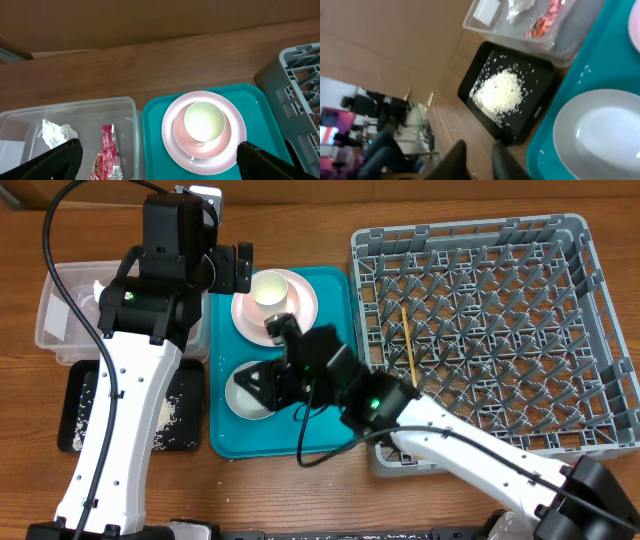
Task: Sort waste into correct bins and load items into the dishwasher
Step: 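Reach the right gripper over the grey bowl on the teal tray, then lower the right gripper onto the grey bowl rim and close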
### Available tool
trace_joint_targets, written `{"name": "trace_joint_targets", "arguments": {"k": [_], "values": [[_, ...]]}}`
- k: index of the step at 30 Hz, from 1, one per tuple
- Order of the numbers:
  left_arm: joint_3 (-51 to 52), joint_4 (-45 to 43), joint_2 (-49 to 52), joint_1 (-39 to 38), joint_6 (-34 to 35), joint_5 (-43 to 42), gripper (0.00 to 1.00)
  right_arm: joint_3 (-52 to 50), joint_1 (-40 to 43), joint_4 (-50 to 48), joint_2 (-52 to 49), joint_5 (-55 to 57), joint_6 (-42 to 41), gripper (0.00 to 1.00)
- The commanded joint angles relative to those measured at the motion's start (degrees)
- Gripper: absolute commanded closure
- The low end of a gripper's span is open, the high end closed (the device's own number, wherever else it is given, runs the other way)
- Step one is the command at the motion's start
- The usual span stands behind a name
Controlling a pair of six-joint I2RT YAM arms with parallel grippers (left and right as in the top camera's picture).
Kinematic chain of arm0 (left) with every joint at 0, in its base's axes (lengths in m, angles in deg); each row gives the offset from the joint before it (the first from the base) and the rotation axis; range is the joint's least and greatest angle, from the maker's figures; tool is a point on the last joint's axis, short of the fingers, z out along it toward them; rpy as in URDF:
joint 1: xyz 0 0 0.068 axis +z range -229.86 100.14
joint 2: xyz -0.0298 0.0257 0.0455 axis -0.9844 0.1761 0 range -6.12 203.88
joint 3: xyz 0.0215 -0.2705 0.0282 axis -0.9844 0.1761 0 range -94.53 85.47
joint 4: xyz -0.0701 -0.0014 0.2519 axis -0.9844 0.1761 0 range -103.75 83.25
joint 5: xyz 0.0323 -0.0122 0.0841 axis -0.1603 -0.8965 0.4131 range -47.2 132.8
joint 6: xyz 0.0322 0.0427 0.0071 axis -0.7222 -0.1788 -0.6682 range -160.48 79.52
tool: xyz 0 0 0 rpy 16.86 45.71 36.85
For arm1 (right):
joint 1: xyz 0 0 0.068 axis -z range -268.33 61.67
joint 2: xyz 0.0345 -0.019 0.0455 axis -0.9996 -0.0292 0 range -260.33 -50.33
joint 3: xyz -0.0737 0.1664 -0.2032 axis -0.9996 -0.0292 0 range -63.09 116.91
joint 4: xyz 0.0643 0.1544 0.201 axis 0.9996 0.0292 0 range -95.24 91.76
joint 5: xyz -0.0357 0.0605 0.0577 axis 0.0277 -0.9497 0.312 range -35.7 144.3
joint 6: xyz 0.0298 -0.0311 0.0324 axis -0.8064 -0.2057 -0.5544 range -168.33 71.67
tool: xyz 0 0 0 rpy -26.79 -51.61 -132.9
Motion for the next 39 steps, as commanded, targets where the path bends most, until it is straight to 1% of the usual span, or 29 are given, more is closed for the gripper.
{"name": "trace_joint_targets", "arguments": {"k": [1, 2, 9, 15, 16, 18, 19, 20, 21, 23, 25, 27, 33, 36, 39], "values": [[-0.76, -0.07, -0.20, 0.22, -1.09, 0.55, 0.00, 1.18, -1.81, 0.00, -0.13, 3.61, 0.31, 0.91], [-0.76, -0.07, -0.20, 0.22, -1.09, 0.55, 0.00, 1.18, -2.14, 0.48, -0.13, 3.61, 0.31, 0.96], [-0.76, -0.07, -0.20, 0.22, -1.09, 0.55, 0.00, 1.16, -3.15, 1.09, -0.13, 3.54, 0.20, 0.96], [-0.76, -0.07, -0.20, 0.22, -1.09, 0.55, 0.00, 1.16, -3.56, 6.10, -0.13, 4.15, 0.24, 0.96], [-0.76, -0.07, -0.20, 0.22, -1.09, 0.55, 0.00, 1.16, -3.56, 6.62, -0.13, 5.29, 0.22, 0.91], [-0.76, -0.07, -0.20, 0.22, -1.09, 0.55, 0.00, 1.16, -3.58, 7.48, -0.13, 7.58, 0.22, 0.76], [-0.76, -0.07, -0.20, 0.22, -1.09, 0.55, 0.00, 1.16, -3.58, 7.85, -0.13, 8.41, 0.22, 0.61], [-0.76, -0.07, -0.20, 0.22, -1.09, 0.55, 0.00, 1.16, -3.58, 8.11, -0.13, 9.03, 0.22, 0.07], [-0.76, -0.07, -0.20, 0.22, -1.09, 0.55, 0.00, 1.05, -3.63, 8.28, -0.13, 9.64, 0.24, 0.00], [-0.76, -0.07, -0.20, 0.22, -1.09, 0.55, 0.00, 0.59, -3.67, 7.96, -0.13, 10.25, 0.39, 0.00], [-0.76, -0.07, -0.20, 0.22, -1.09, 0.55, 0.00, 0.44, -3.67, 7.43, -0.13, 10.21, 3.56, 0.00], [-0.76, -0.07, -0.20, 0.22, -1.09, 0.55, 0.00, 0.44, -3.65, 7.41, -0.13, 10.21, 4.57, 0.00], [-0.76, -0.07, -0.20, 0.22, -1.09, 0.55, 0.00, 0.42, -3.61, 7.41, -0.13, 11.10, 4.55, 0.00], [-0.76, -0.07, -0.20, 0.22, -1.09, 0.55, 0.00, 0.42, -3.61, 9.20, -0.13, 12.33, 4.31, 0.00], [-0.76, -0.07, -0.20, 0.22, -1.09, 0.55, 0.00, 0.42, -3.67, 10.86, -0.13, 12.20, 1.20, 0.00]]}}
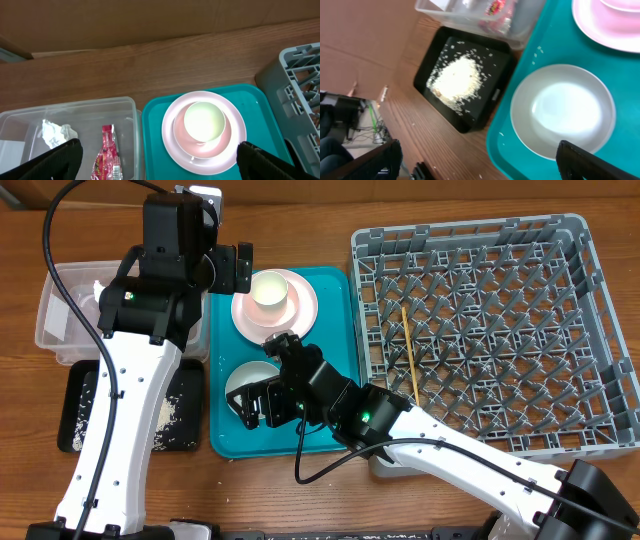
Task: Sort waste into correct bins and load items into the dishwasher
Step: 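Lower the right gripper onto the grey bowl rim and close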
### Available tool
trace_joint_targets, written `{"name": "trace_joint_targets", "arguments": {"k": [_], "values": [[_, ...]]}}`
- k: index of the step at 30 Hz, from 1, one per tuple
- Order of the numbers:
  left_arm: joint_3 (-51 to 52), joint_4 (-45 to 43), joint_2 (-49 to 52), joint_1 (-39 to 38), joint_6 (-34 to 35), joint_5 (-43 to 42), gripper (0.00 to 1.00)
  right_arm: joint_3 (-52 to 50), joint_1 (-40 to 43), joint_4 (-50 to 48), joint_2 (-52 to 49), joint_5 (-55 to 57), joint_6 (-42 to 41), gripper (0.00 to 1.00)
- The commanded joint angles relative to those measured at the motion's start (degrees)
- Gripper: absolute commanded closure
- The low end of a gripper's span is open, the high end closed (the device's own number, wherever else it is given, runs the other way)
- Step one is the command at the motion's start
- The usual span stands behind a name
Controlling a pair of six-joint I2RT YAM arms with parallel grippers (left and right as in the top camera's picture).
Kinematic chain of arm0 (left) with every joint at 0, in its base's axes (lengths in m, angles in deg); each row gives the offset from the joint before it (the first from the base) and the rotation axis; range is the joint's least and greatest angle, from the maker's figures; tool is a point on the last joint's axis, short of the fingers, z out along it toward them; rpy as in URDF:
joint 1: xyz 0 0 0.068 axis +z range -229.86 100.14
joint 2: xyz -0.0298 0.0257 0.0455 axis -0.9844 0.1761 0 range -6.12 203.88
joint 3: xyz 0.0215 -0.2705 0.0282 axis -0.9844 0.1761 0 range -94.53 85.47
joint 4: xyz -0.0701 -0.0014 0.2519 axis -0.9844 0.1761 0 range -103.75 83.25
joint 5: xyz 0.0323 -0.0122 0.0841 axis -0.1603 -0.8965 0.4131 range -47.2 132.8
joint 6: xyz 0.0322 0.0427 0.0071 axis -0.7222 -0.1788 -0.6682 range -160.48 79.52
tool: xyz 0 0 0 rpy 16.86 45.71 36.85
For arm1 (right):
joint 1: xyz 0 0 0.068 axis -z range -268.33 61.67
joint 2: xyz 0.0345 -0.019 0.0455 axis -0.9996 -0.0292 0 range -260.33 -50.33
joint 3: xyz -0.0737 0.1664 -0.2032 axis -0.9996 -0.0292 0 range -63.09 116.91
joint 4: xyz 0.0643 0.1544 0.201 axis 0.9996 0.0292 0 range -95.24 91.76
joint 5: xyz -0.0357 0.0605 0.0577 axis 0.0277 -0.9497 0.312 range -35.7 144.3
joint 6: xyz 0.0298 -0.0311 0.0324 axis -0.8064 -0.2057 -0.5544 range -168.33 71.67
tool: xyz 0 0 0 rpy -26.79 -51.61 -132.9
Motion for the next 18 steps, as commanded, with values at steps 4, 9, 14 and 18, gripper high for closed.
{"name": "trace_joint_targets", "arguments": {"k": [4, 9, 14, 18], "values": [[-0.76, -0.07, -0.20, 0.22, -1.09, 0.55, 0.00, 0.37, -0.33, 1.86, -0.13, 0.81, -2.01, 0.00], [-0.76, -0.04, -0.20, 0.22, -1.09, 0.55, 0.00, 0.37, -0.33, 3.98, -0.17, 0.79, -1.95, 0.00], [-0.76, -0.07, -0.20, 0.22, -1.09, 0.55, 0.00, 0.35, -0.50, 4.00, -0.83, 0.74, -1.14, 0.01], [-0.76, -0.07, -0.20, 0.22, -1.09, 0.55, 0.00, 0.35, -1.70, 3.74, -2.99, 0.79, -0.46, 0.01]]}}
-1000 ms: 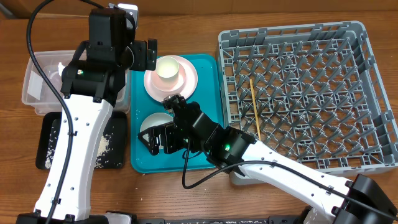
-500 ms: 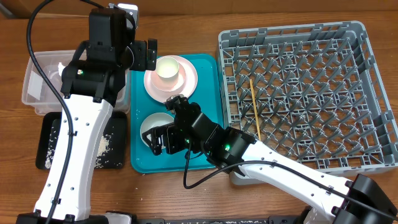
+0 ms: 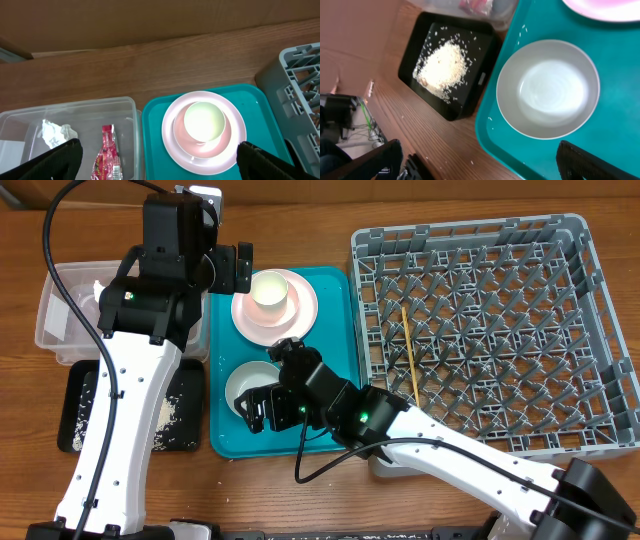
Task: Sort waste into correct bins and load items into the dishwasher
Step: 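Lower the right gripper onto the grey bowl rim and close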
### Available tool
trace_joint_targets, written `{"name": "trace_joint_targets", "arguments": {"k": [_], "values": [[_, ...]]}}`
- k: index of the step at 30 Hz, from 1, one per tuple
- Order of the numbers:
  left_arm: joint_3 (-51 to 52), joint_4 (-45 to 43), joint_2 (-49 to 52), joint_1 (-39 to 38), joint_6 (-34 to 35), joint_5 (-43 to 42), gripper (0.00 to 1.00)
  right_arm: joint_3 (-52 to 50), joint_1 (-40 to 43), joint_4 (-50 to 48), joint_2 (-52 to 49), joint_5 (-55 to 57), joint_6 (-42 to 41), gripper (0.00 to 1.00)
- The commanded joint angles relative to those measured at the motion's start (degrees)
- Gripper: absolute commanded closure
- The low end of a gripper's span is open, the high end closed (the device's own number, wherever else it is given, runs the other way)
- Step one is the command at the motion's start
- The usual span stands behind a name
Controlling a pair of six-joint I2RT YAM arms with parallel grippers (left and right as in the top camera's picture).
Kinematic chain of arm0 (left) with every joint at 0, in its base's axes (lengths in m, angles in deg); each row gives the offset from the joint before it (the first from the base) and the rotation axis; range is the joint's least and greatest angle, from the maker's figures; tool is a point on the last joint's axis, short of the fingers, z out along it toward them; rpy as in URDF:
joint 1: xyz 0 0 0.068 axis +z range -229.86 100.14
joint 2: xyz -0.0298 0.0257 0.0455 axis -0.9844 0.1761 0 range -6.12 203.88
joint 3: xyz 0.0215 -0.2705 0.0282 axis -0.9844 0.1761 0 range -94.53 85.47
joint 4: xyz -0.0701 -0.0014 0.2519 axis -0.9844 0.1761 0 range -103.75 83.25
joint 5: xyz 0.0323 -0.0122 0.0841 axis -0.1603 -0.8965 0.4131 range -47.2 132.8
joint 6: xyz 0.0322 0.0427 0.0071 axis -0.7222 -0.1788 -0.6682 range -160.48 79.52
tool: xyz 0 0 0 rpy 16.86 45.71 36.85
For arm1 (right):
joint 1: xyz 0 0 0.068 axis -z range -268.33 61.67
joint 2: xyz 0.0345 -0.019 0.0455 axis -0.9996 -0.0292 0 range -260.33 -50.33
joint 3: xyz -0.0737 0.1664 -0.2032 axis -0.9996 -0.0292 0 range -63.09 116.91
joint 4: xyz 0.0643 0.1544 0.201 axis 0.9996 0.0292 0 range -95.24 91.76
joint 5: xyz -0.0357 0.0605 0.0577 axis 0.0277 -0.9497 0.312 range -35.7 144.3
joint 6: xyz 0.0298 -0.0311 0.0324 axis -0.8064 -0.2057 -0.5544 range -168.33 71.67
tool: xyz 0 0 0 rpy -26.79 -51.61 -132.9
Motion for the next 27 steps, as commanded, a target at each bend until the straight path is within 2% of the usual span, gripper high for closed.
{"name": "trace_joint_targets", "arguments": {"k": [1, 5, 13, 20, 27], "values": [[-0.76, -0.07, -0.20, 0.22, -1.09, 0.55, 0.00, 0.35, -1.84, -0.55, -2.99, 0.72, 2.19, 0.01], [-0.76, -0.07, -0.20, 0.22, -1.09, 0.55, 0.00, 0.35, -3.21, -2.78, -5.03, 0.74, 6.29, 0.02], [-0.76, -0.07, -0.20, 0.22, -1.09, 0.52, 0.00, 0.35, -3.63, -4.33, -6.82, 2.80, 6.47, 0.11], [-0.76, -0.04, -0.20, 0.22, -1.09, 0.55, 0.00, 0.00, -3.67, -1.36, -7.15, 11.10, 6.38, 0.11], [-0.76, -0.07, -0.20, 0.22, -1.09, 0.55, 0.00, 0.00, -3.74, -6.82, -7.15, 11.41, 5.99, 0.11]]}}
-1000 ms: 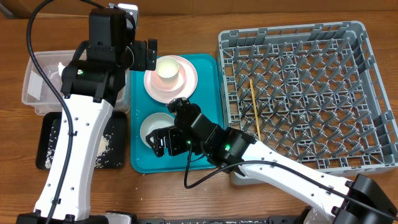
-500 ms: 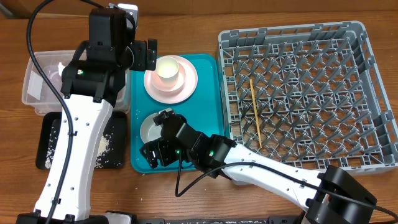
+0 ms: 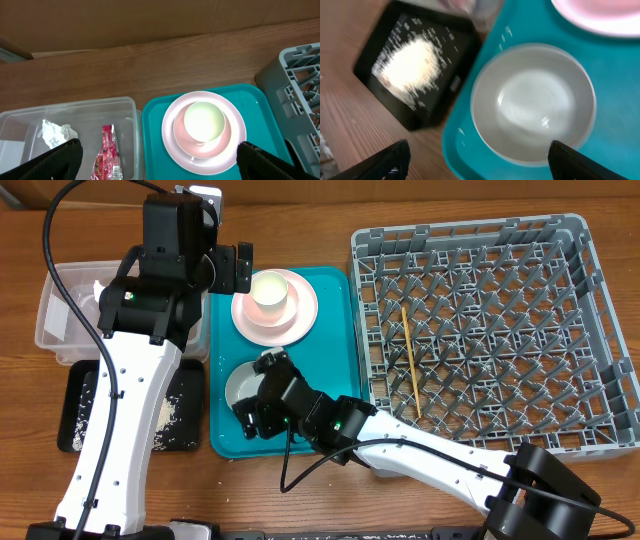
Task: Sort waste into correct bins and load items into the dishwasher
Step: 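Lower the right gripper onto the grey bowl rim and close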
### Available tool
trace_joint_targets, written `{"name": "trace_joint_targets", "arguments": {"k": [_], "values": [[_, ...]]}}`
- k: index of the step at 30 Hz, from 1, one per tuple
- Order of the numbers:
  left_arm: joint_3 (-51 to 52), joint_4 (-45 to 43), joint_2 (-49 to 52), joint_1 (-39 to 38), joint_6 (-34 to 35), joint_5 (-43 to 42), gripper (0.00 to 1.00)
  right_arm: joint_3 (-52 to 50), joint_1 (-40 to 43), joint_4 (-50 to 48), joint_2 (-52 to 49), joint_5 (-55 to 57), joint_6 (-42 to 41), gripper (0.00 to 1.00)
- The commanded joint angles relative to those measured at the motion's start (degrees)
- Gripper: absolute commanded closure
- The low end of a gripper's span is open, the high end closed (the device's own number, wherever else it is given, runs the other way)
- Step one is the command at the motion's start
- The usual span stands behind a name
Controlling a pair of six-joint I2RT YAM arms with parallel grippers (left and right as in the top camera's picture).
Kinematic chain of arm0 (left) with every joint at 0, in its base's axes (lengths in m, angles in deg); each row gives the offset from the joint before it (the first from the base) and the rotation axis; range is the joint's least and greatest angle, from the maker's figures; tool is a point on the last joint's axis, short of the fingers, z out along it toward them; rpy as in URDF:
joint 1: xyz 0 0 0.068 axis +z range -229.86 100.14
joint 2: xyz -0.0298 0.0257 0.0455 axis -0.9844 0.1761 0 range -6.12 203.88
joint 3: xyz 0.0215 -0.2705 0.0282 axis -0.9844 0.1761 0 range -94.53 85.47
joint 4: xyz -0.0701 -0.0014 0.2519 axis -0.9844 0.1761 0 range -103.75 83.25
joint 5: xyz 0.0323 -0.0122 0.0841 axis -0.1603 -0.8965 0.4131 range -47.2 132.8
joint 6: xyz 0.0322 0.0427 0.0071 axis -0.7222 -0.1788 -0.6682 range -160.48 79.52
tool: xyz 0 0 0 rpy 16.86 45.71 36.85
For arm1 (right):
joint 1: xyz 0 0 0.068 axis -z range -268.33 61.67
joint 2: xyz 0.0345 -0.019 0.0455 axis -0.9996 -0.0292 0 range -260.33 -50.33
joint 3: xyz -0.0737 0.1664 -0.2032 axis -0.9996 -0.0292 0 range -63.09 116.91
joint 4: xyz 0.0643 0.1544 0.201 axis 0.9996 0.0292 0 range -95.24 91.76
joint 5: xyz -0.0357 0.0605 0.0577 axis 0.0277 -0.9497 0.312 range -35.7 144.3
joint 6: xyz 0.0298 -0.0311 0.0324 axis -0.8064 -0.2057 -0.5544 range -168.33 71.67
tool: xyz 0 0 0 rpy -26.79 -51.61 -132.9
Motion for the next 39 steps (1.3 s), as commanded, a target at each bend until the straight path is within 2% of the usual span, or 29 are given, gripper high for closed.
{"name": "trace_joint_targets", "arguments": {"k": [1, 15, 20, 22, 28, 33, 39], "values": [[-0.76, -0.07, -0.20, 0.22, -1.09, 0.55, 0.00, 0.02, -0.33, -1.46, -0.24, 1.68, 0.04, 0.11], [-0.76, -0.07, -0.20, 0.22, -1.09, 0.55, 0.00, 0.02, -0.39, -1.22, -0.90, 0.00, 4.79, 0.10], [-0.76, -0.07, -0.20, 0.22, -1.09, 0.55, 0.00, 0.00, -0.79, -1.33, -1.18, -1.62, 4.98, 0.14], [-0.76, -0.07, -0.20, 0.22, -1.09, 0.55, 0.00, 0.00, -1.79, -2.80, -2.29, -2.19, 7.89, 0.18], [-0.76, -0.07, -0.20, 0.22, -1.09, 0.55, 0.00, 0.02, -4.76, -9.35, -7.13, -3.93, 19.61, 0.24], [-0.76, -0.07, -0.20, 0.22, -1.09, 0.55, 0.00, 0.02, -4.83, -11.41, -7.32, -3.50, 26.36, 0.35], [-0.76, -0.07, -0.20, 0.22, -1.09, 0.55, 0.00, 0.02, -4.72, -12.70, -9.20, 1.70, 31.21, 0.39]]}}
